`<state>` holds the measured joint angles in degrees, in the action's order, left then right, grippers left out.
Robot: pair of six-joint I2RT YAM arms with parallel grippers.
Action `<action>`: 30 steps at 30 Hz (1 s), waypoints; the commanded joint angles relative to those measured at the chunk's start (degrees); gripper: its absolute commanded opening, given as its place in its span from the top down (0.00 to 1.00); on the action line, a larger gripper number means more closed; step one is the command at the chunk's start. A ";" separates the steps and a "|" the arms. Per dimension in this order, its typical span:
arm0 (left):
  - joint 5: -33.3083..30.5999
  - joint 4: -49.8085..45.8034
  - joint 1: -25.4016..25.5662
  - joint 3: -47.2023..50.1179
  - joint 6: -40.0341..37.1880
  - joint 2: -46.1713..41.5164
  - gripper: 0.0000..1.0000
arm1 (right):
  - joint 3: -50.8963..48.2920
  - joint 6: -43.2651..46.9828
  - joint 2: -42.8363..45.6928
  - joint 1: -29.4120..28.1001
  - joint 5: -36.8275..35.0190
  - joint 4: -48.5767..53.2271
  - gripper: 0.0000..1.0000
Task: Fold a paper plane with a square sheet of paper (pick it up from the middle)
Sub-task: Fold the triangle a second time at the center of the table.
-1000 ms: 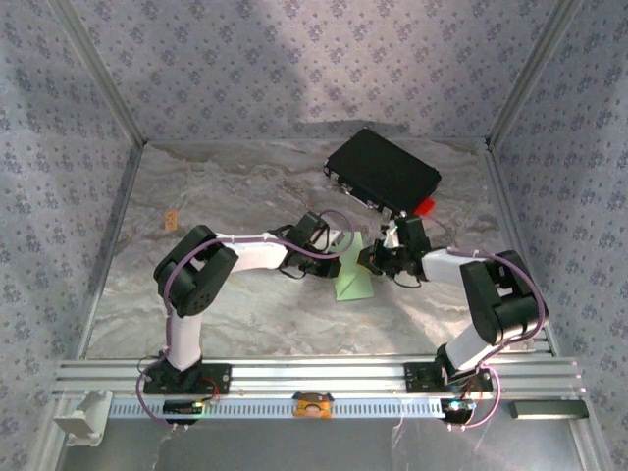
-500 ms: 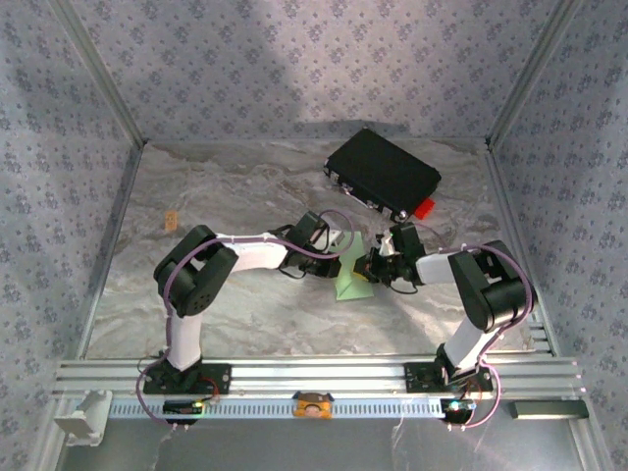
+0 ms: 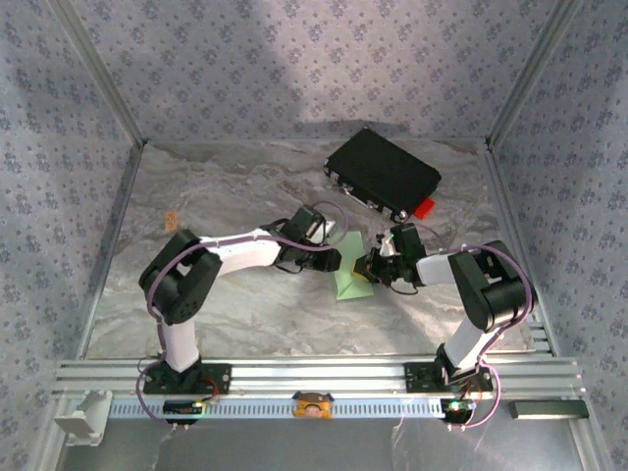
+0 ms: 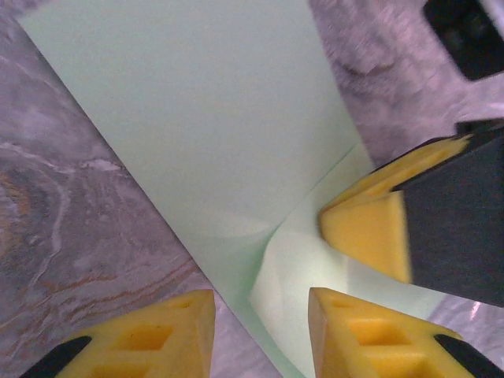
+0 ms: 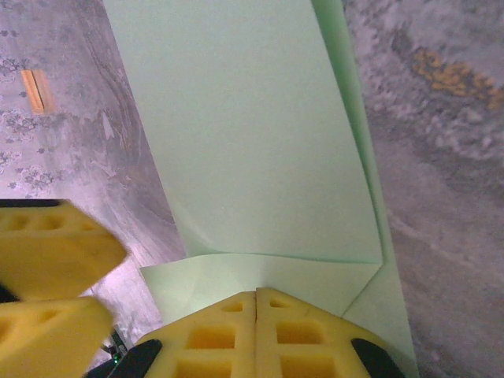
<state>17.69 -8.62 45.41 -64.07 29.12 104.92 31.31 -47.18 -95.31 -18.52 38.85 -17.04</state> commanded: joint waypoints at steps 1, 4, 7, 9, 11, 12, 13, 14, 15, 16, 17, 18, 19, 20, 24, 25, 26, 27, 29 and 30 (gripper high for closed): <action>0.64 -0.29 0.50 0.10 2.66 -4.49 0.68 | -1.52 -0.43 -1.87 0.24 -3.52 2.81 1.00; 5.45 0.61 1.75 -0.49 2.88 -4.28 0.81 | -1.45 -0.43 -1.90 0.24 -3.52 2.87 1.00; 10.41 0.85 3.31 -1.63 3.74 -2.27 0.90 | -1.50 -0.49 -1.82 0.24 -3.52 2.89 1.00; 13.13 1.63 4.39 -2.19 4.35 -0.67 0.92 | -1.61 -0.46 -1.77 0.31 -3.58 2.89 1.00; 14.16 0.69 5.02 -3.36 4.54 0.94 0.94 | -1.73 -0.53 -1.72 0.30 -3.61 2.79 1.00; 14.12 0.47 5.22 -3.67 4.65 1.42 0.94 | -1.74 -0.62 -1.76 0.29 -3.69 2.65 1.00; 14.50 0.60 5.25 -3.84 4.90 2.00 0.94 | -1.83 -0.72 -1.81 0.31 -3.70 2.54 1.00; 15.17 0.63 5.25 -4.15 5.06 2.65 0.94 | -1.78 -0.70 -1.74 0.29 -3.79 2.45 1.00; 15.59 0.32 5.25 -4.68 5.06 3.26 0.94 | -1.78 -0.72 -1.76 0.25 -3.83 2.50 1.00; 16.07 -0.35 5.24 -5.20 5.03 3.97 0.94 | -1.68 -0.67 -1.88 0.24 -3.76 2.47 1.00; 16.87 -0.58 5.28 -5.56 5.14 4.67 0.94 | -1.73 -0.67 -1.82 0.28 -3.63 2.53 1.00; 17.43 -0.59 5.24 -5.71 5.24 5.21 0.94 | -1.69 -0.67 -1.82 0.33 -3.61 2.49 1.00; 17.81 -0.91 5.26 -6.07 5.37 5.80 0.93 | -1.74 -0.71 -1.89 0.25 -3.71 2.50 1.00; 17.82 -1.42 5.28 -6.41 5.33 6.38 0.93 | -1.76 -0.67 -1.83 0.33 -3.72 2.62 1.00; 16.97 -2.07 5.26 -6.92 5.33 7.69 0.93 | -1.60 -0.69 -1.76 0.24 -3.66 2.71 1.00; 16.77 -2.10 5.25 -7.01 5.39 8.01 0.93 | -1.58 -0.72 -1.77 0.20 -3.71 2.69 1.00; 16.56 -2.42 5.27 -7.18 5.29 8.32 0.93 | -1.59 -0.72 -1.78 0.17 -3.77 2.69 1.00; 16.25 -2.75 5.26 -7.25 5.20 8.56 0.93 | -1.55 -0.72 -1.78 0.18 -3.71 2.67 1.00; 15.29 -3.31 5.22 -7.38 4.96 9.10 0.93 | -1.60 -0.71 -1.74 0.19 -3.76 2.67 1.00; 15.02 -3.61 5.14 -7.38 4.79 9.31 0.93 | -1.70 -0.68 -1.74 0.17 -3.79 2.64 1.00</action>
<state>33.19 -10.13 50.65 -69.73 34.15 112.95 31.00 -47.62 -95.31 -18.52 38.85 -17.82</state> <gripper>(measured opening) 0.072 0.061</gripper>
